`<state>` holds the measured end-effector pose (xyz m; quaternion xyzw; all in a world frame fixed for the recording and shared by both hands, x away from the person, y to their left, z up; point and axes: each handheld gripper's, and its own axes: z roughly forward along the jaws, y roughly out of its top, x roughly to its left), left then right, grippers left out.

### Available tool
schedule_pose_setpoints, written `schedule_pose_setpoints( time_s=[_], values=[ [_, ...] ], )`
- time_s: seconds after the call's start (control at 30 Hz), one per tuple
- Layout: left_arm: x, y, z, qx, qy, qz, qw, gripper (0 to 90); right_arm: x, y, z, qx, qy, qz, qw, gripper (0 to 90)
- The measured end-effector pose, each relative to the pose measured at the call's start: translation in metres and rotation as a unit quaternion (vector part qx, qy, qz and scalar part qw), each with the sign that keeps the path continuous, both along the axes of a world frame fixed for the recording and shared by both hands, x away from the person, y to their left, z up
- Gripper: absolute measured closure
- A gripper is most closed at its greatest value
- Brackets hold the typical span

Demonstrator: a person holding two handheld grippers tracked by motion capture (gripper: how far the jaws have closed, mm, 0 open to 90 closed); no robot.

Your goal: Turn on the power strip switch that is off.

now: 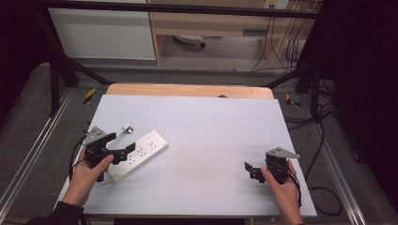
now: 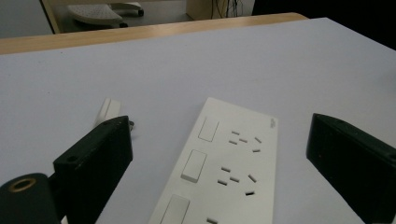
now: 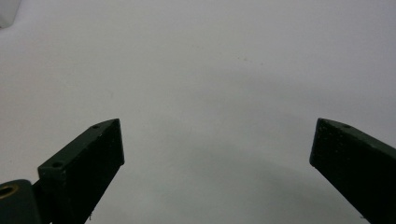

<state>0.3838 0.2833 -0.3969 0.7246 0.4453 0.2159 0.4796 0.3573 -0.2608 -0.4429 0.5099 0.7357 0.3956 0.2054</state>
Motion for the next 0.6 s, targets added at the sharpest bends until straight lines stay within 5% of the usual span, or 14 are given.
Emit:
schedule_pose_setpoints(
  time_s=[0.6],
  values=[
    [0.008, 0.0, -0.014, 0.013, 0.025, 0.005, 0.9996, 6.5, 0.0, 0.001, 0.001, 0.002, 0.001, 0.004, 1.0, 3.5]
  ],
)
